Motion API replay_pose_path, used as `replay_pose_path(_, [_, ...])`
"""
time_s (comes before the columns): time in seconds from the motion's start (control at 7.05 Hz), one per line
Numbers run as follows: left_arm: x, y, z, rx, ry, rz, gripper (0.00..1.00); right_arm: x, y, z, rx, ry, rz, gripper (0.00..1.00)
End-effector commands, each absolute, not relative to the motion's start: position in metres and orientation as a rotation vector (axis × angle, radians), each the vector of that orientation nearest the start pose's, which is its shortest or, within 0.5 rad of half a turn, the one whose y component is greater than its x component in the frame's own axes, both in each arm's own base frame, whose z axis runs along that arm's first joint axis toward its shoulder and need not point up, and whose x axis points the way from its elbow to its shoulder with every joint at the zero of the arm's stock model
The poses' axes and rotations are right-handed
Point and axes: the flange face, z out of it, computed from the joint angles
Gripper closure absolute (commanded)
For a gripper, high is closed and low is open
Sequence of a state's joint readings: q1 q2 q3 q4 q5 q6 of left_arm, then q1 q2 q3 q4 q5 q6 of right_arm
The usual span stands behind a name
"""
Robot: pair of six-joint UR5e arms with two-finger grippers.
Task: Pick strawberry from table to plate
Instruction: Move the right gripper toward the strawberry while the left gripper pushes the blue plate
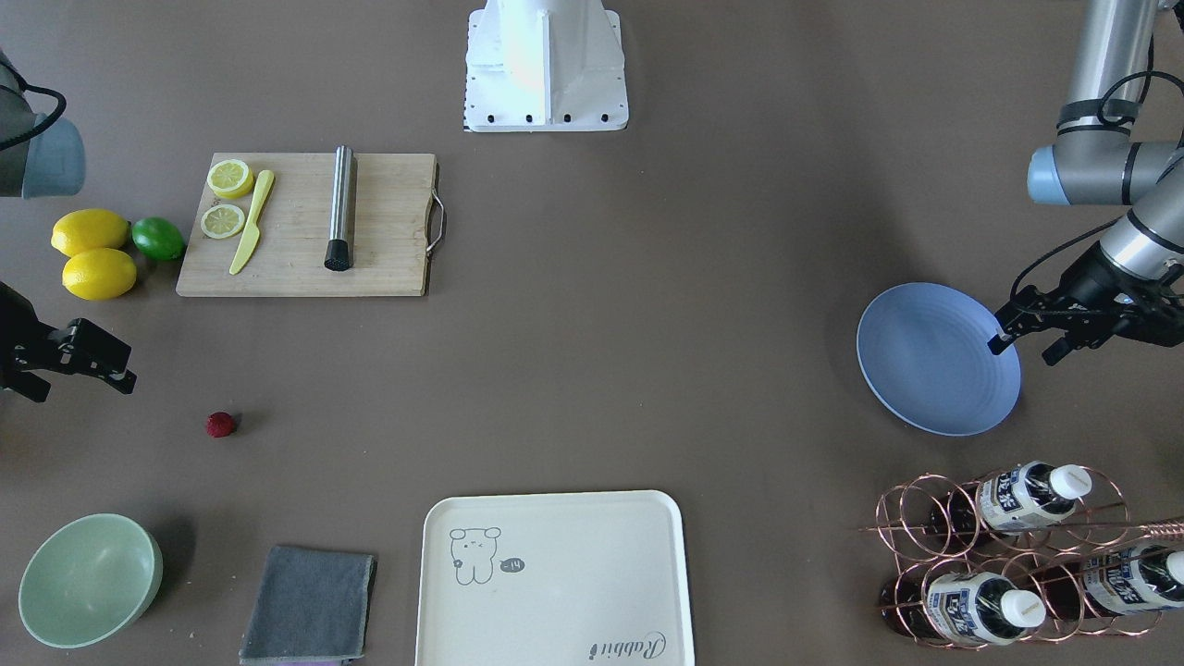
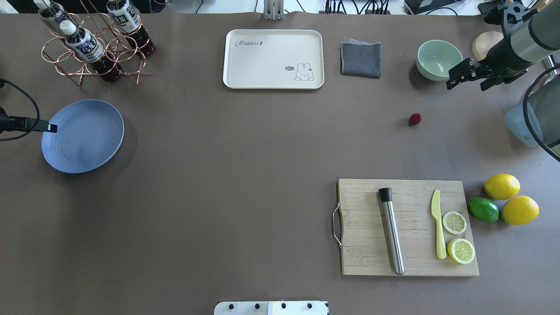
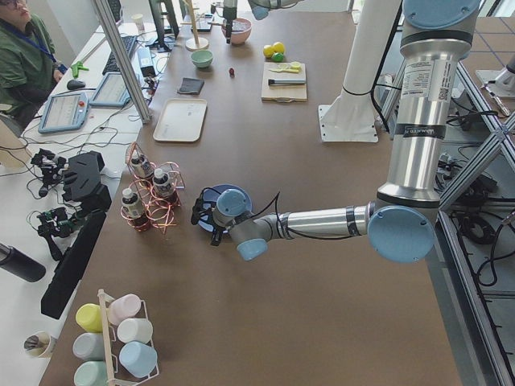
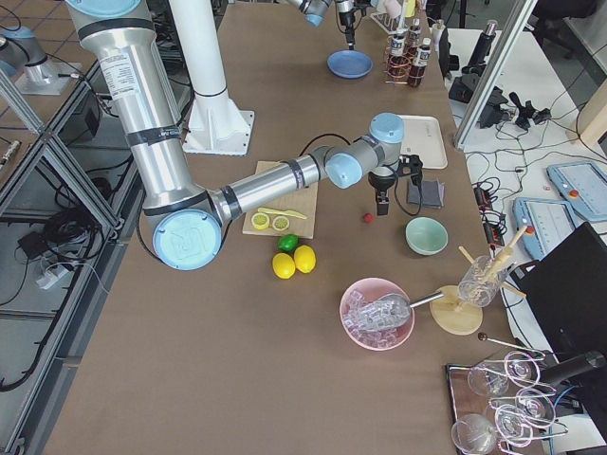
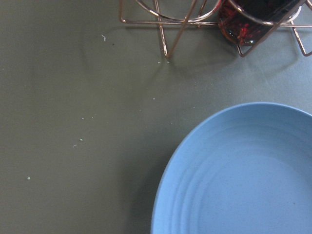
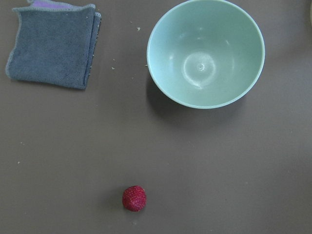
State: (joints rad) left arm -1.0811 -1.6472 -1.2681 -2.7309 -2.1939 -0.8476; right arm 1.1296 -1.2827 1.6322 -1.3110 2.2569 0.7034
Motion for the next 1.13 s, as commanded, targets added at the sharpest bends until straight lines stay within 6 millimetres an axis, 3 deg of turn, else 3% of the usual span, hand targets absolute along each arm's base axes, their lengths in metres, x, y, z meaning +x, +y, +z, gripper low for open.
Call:
replay_pose_path(0.0, [0.196,-0.507,0.643,0.341,1.011,-0.016,0.32,-0.203,-0.585,0.446,0.124,-0.873,0.038,0.0])
replay_pose_path(0.28, [0.198,-0.507,0.645,0.336,1.01,-0.015,0.57,-0.208,-0.583,0.446,0.119,-0.873,0.032,0.0])
replay_pose_path(0.57, [0.197,-0.506,0.647,0.333,1.006,-0.015,1.0,-0.208,-0.583,0.446,0.119,-0.873,0.032,0.0])
replay_pose_path(0.85, [0.204,-0.506,0.636,0.273,1.071,0.024,1.0,-0.208,-0.584,0.446,0.121,-0.873,0.032,0.0])
replay_pose_path(0.99, [0.188,-0.524,0.609,0.197,1.159,0.019,1.0,-0.209,-0.585,0.445,0.118,-0.873,0.03,0.0])
